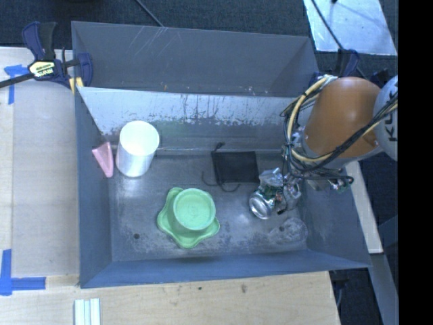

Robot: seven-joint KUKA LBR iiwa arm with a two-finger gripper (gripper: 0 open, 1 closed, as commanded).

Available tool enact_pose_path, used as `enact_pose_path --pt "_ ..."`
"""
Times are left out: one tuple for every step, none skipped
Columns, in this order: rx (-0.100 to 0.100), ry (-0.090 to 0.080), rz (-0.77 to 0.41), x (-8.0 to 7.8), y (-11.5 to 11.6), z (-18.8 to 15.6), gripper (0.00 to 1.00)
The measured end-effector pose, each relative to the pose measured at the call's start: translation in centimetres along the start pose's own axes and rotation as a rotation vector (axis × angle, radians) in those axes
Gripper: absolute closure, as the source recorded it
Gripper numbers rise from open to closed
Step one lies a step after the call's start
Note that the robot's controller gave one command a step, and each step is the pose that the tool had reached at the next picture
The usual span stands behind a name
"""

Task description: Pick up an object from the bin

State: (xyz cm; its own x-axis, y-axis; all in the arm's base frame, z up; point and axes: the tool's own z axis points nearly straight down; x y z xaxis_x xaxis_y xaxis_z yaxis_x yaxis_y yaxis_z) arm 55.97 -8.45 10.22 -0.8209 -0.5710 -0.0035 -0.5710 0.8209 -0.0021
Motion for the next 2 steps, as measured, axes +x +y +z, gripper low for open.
enact_pose_path --pt "-0.006 0.006 0.002 -1.0 0.8 -4.6 1.00" --pt "0.010 -0.012 -0.003 -2.2 0.8 -4.1 1.00"
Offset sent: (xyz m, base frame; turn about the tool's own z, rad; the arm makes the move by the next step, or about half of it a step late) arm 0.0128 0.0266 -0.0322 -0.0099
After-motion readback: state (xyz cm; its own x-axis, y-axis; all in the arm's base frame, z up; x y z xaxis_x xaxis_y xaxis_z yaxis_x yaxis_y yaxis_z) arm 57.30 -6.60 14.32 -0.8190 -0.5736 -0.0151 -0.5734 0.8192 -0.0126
